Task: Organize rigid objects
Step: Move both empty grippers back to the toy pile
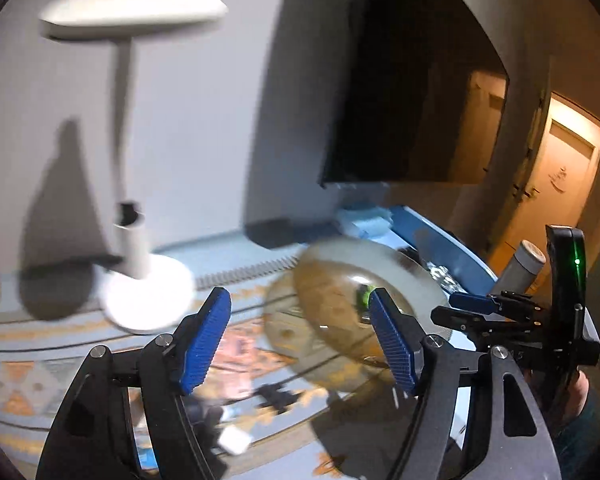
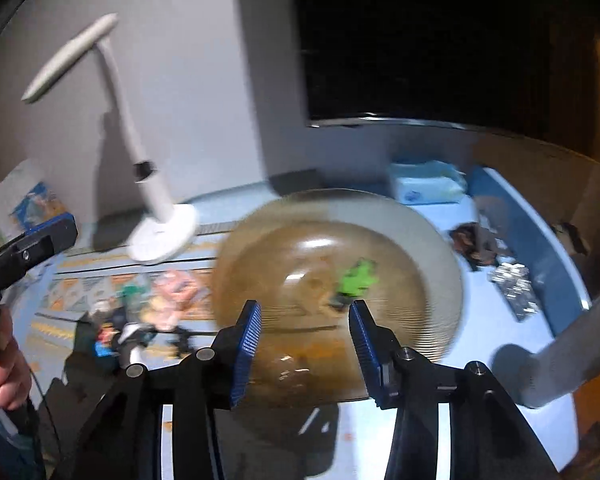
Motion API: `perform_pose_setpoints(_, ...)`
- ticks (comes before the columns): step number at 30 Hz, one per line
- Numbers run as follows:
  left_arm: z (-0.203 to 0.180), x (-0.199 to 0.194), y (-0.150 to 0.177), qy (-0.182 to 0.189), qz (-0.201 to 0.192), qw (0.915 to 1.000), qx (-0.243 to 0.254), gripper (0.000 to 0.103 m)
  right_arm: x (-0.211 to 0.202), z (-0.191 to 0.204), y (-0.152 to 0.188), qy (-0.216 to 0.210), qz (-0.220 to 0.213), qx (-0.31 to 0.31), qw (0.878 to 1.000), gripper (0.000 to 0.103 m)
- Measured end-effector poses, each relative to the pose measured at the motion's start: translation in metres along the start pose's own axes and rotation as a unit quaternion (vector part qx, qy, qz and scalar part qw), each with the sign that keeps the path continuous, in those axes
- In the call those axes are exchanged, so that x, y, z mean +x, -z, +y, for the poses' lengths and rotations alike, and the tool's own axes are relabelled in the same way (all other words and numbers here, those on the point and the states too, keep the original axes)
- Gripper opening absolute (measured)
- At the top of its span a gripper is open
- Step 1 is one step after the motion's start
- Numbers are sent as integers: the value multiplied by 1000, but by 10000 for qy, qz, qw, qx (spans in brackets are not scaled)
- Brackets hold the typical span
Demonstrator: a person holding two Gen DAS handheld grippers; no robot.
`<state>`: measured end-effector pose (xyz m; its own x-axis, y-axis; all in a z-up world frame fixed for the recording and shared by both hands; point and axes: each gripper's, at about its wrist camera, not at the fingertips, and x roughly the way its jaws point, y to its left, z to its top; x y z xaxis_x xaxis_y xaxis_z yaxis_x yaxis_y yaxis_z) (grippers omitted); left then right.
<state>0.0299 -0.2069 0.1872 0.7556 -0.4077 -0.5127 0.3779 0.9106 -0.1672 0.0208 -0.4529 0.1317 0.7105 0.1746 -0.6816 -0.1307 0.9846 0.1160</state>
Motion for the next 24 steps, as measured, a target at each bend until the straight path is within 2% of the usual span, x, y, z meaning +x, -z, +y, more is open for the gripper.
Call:
perform_pose_setpoints(6,56,-70,11,-522,-386,9977,-210,70,-13,59,-3,-516,-200,-435,9975,55)
perform_pose_setpoints(10,95,-93,30,-809,-313,9950,-492,70,-9,100,1,-793,-170,-684,9944,56)
perform_pose_setpoints(13,124,-94,52,-945,-79,9928,-735,70,6,125,10,-1007,56,-769,9919,56)
perform_pose_setpoints(17,154,-73,90,-979,495,9894,-956,70,34,148,29,-1162,443,-792,9891,56)
perform_pose_setpoints(22,170,-37,137,-849,1266,9847,-840,70,73,160,58,-1351,969,-574,9844,56)
perform_pose_setpoints(24,168,-24,147,-727,1421,9845,-723,70,87,166,70,-1399,1156,-521,9820,56)
